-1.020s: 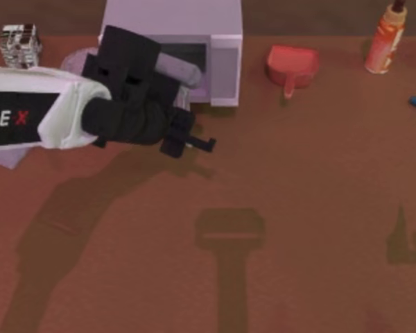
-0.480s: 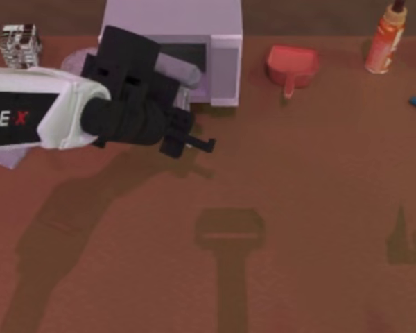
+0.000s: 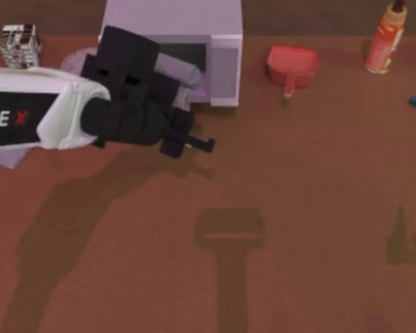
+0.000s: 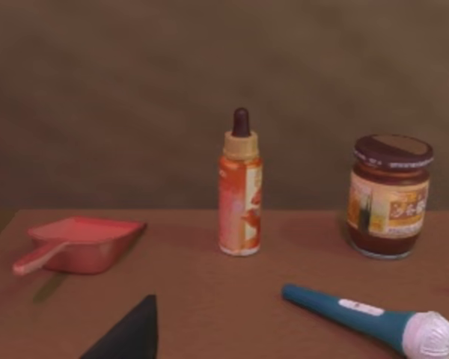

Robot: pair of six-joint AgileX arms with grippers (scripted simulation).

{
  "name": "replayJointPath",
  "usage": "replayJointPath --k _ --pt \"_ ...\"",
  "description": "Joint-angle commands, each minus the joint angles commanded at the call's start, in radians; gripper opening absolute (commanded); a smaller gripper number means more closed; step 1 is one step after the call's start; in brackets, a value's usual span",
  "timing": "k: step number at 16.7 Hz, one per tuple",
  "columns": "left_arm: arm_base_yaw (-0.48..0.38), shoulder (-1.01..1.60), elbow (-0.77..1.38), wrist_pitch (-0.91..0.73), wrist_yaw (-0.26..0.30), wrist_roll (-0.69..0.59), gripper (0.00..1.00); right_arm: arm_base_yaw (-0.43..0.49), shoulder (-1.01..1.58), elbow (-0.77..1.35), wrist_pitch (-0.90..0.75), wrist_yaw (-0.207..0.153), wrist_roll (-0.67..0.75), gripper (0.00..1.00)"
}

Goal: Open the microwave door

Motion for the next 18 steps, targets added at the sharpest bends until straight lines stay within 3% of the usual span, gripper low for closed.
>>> replayJointPath --k 18 --pt "0.022 -0.020 -0.025 0.000 0.046 0.054 0.00 0.000 0.000 0.000 0.000 0.000 0.000 1.00"
